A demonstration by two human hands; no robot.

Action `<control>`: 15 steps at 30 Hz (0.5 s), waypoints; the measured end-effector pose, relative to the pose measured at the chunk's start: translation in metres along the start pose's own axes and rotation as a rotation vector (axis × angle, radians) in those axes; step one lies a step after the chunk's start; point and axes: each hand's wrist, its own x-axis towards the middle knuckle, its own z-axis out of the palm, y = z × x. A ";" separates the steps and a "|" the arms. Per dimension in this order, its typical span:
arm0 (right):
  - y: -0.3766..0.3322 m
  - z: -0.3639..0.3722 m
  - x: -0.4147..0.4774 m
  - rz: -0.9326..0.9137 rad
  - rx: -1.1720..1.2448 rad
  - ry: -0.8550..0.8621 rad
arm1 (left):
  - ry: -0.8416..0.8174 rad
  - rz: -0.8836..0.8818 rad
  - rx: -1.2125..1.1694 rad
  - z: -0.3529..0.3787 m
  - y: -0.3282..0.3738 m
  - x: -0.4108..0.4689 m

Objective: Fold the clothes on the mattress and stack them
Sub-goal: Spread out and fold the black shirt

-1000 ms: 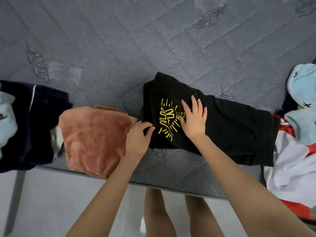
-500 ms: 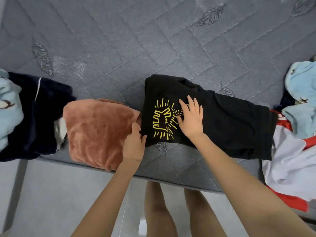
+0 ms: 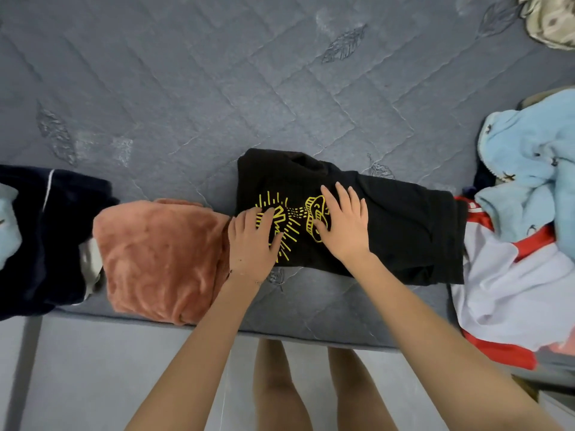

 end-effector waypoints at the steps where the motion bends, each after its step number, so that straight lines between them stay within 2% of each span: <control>1: 0.008 -0.003 -0.004 0.006 -0.011 0.002 | -0.002 0.011 0.019 0.002 0.007 0.005; 10: 0.103 -0.029 -0.036 0.171 -0.033 0.029 | -0.059 0.178 0.311 0.024 0.075 0.040; 15: 0.149 -0.035 -0.049 0.259 -0.007 0.026 | -0.112 0.248 0.361 0.049 0.117 0.047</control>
